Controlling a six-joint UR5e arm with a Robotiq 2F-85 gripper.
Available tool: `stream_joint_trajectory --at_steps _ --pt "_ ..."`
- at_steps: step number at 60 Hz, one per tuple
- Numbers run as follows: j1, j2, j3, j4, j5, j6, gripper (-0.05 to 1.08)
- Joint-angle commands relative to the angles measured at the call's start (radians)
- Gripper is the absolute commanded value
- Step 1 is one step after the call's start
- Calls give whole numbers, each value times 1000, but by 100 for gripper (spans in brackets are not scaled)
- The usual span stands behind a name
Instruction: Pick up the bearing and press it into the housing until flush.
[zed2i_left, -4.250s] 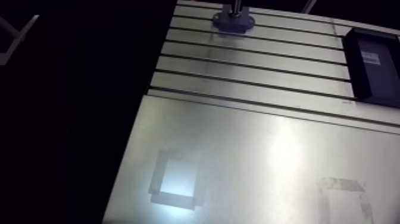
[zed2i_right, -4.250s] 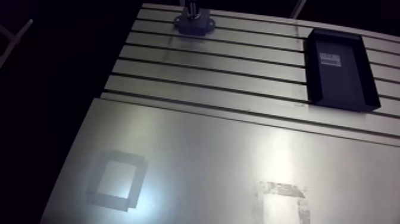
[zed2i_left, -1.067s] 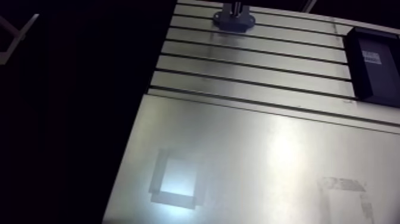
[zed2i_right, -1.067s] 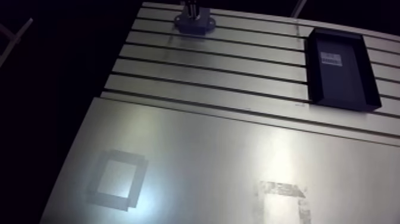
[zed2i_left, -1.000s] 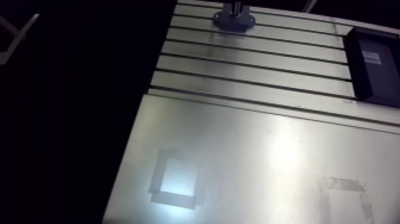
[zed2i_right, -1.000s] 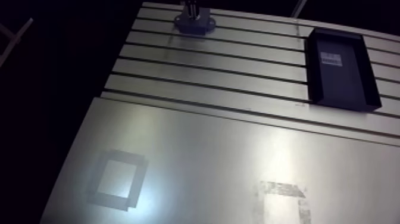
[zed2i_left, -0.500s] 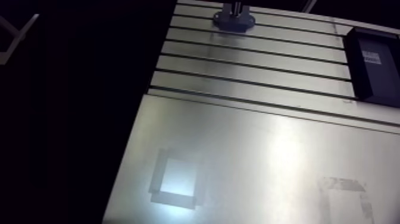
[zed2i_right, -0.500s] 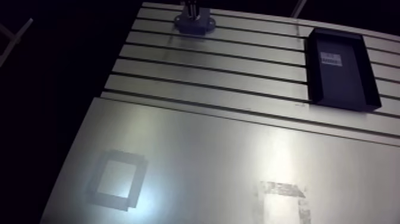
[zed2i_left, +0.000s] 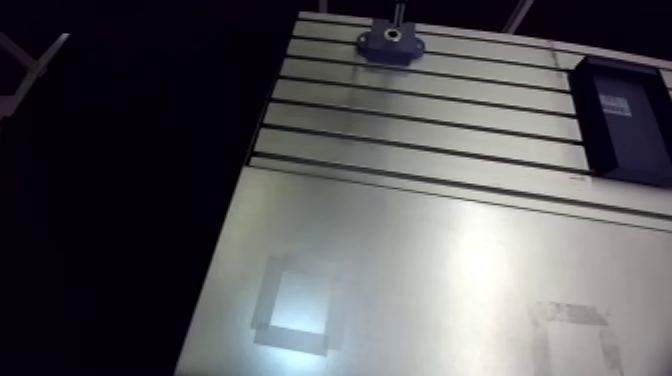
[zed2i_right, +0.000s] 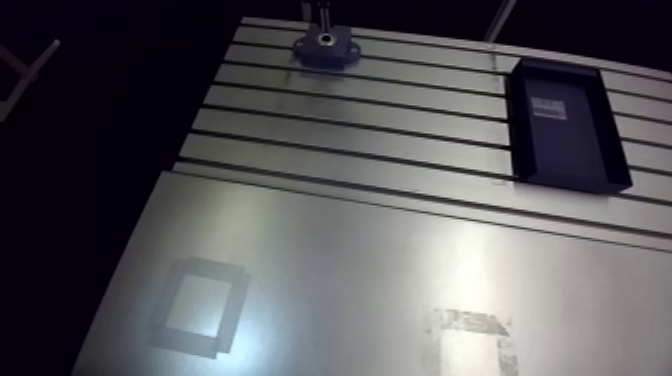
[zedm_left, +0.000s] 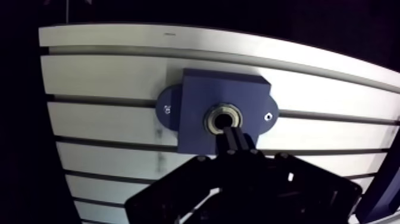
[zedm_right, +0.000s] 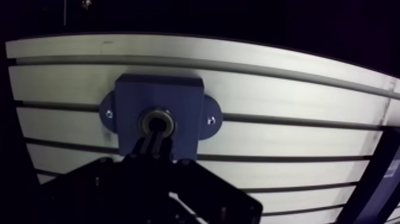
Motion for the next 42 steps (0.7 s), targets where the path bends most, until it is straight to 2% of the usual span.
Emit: stream_joint_trajectory --at_steps 1,6,7,8,10,11,12,16,23,28,37,42 --pt "-1 -27 7 6 1 -1 97" --pt "-1 -37 10 11 1 -1 93" --pt "-1 -43 10 15 0 -1 79" --pt "-1 -43 10 15 0 -1 79" --pt "-1 -58 13 33 -8 0 13" --pt "-1 -58 13 33 -8 0 13" --pt "-1 -65 13 50 -17 -1 2" --pt "-2 -81 13 67 -26 0 0" --pt "-4 -117 13 83 -25 0 0" --pt "-5 -156 4 138 -22 3 0" --pt "-27 -242 -30 292 -16 41 0" --pt "-63 -301 -50 387 -16 64 0"
